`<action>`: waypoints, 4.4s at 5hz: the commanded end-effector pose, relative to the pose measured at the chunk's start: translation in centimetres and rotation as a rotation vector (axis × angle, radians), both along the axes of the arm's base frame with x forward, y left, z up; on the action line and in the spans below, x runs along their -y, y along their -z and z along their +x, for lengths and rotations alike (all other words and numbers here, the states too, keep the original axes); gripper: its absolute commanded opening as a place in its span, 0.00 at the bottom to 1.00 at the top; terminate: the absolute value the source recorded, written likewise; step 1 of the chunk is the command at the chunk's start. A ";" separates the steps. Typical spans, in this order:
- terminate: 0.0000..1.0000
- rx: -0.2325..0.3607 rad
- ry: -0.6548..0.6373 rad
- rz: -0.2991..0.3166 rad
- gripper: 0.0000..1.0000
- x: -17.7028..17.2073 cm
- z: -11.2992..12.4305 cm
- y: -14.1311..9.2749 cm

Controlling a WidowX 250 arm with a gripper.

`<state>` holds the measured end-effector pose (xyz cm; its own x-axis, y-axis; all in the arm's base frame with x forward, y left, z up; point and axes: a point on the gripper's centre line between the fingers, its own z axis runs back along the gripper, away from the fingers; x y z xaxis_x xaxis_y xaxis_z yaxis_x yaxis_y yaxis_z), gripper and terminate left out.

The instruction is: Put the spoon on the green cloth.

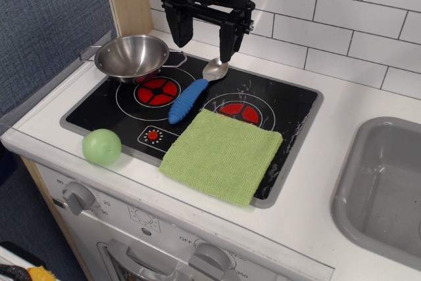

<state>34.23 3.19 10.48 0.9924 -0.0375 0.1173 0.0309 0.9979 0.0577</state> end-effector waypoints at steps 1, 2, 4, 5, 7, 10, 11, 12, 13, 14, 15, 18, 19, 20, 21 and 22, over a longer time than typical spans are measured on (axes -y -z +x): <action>0.00 0.000 0.000 0.000 1.00 0.0 0.0 0.0; 0.00 0.003 -0.061 -0.020 1.00 -2.6 0.2 1.8; 0.00 -0.036 -0.151 -0.017 1.00 -5.6 0.0 6.3; 0.00 -0.061 -0.181 -0.042 1.00 -6.1 0.2 8.5; 0.00 -0.069 -0.157 -0.040 1.00 -5.1 0.3 9.5; 0.00 0.060 -0.079 -0.033 0.00 -2.0 0.9 3.5; 0.00 0.106 -0.074 -0.013 0.00 -0.4 -0.7 0.9; 0.00 0.067 -0.026 -0.050 0.00 1.2 -3.3 2.5; 0.00 0.002 0.009 -0.062 0.00 2.7 -6.3 5.0; 0.00 -0.017 0.006 -0.053 0.00 3.2 -7.6 6.5; 0.00 -0.018 0.012 -0.048 0.00 3.8 -7.7 6.9; 0.00 0.058 0.047 -0.079 1.00 3.8 -7.9 3.4; 0.00 0.051 0.056 -0.096 1.00 3.5 -7.8 3.0; 0.00 0.051 0.056 -0.096 1.00 3.5 -7.8 3.0; 0.00 0.051 0.056 -0.096 1.00 3.5 -7.8 3.0; 1.00 0.051 0.056 -0.096 1.00 3.5 -7.8 3.0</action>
